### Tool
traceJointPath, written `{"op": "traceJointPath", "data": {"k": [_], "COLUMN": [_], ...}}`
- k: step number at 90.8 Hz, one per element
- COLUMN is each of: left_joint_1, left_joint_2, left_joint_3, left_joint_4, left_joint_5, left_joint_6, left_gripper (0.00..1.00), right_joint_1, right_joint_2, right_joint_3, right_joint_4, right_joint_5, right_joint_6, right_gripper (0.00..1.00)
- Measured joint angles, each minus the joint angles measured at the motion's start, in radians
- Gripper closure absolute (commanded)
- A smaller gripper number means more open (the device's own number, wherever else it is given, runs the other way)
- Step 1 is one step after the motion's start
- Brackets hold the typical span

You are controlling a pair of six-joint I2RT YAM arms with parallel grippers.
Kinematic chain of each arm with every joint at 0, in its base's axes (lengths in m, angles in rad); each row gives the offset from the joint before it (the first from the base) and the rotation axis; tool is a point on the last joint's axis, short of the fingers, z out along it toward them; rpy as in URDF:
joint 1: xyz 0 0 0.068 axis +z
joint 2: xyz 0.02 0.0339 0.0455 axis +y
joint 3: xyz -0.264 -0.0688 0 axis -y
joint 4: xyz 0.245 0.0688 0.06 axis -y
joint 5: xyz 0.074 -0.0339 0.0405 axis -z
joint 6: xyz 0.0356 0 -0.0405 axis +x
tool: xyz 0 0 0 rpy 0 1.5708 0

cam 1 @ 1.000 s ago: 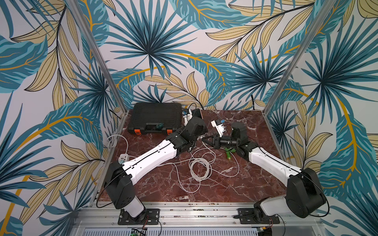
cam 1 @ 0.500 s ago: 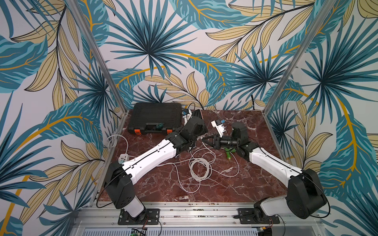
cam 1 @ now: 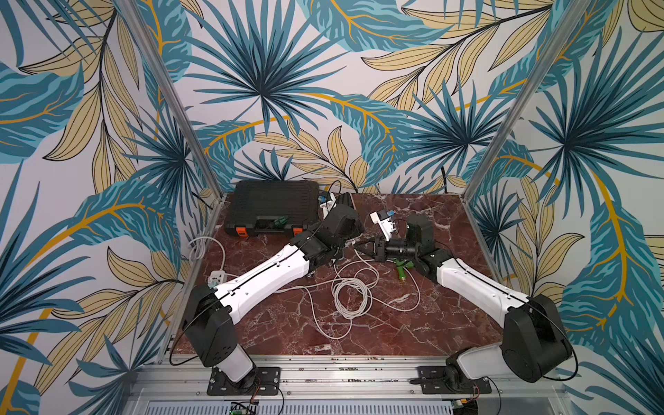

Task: Plug the charging cable into the phone
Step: Insert the charging cable into the phone.

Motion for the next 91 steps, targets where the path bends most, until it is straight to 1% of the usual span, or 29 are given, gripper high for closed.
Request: {"op": "traceJointPath", "data": {"k": [25, 61, 91], "left_joint_1": [0.003, 0.004, 0.011], "left_joint_2": [0.0, 0.0, 0.0], "left_joint_3": [0.0, -0.001, 0.0], "left_joint_4": [-0.026, -0.026, -0.013], "left_joint_5": [0.002, 0.016, 0.039], "left_joint_6": [0.005, 0.022, 0.031], "left_gripper": [1.0, 1.0, 1.0], "right_joint_1": [-0.001, -0.003, -0.008], "right_joint_2": [0.034, 0.038, 0.038], "right_joint_3": [0.017, 0.029, 0.008], "right_joint_4": [-0.019, -0.044, 0.016], "right_joint_5": [0.001, 0.027, 0.039], "right_joint_6": [0.004, -0.007, -0.028], "right_gripper": [1.0, 1.0, 1.0]}}
